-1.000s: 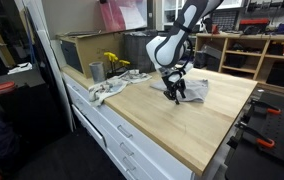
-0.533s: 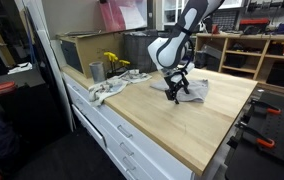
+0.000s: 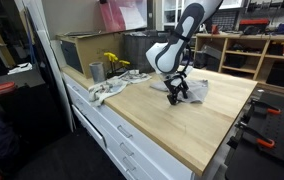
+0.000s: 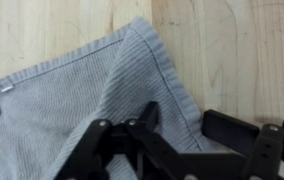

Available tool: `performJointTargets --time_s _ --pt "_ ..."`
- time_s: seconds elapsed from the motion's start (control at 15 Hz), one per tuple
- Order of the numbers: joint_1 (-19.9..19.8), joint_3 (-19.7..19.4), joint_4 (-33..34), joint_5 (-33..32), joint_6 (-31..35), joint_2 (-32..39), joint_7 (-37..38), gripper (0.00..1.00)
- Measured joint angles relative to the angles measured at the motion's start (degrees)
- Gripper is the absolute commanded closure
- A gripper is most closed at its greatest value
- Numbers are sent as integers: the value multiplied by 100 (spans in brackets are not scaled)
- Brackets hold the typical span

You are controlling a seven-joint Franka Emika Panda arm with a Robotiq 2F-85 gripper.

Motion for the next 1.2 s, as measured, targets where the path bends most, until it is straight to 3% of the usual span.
performJointTargets --time_s 0.13,0.2,0.6,1.2 --pt "2 -4 37 -9 -3 -2 0 98" --pt "7 0 51 -9 1 -3 1 100" --pt "4 -5 51 52 66 -199 15 100" --pt "-533 -111 -473 348 20 -1595 61 100"
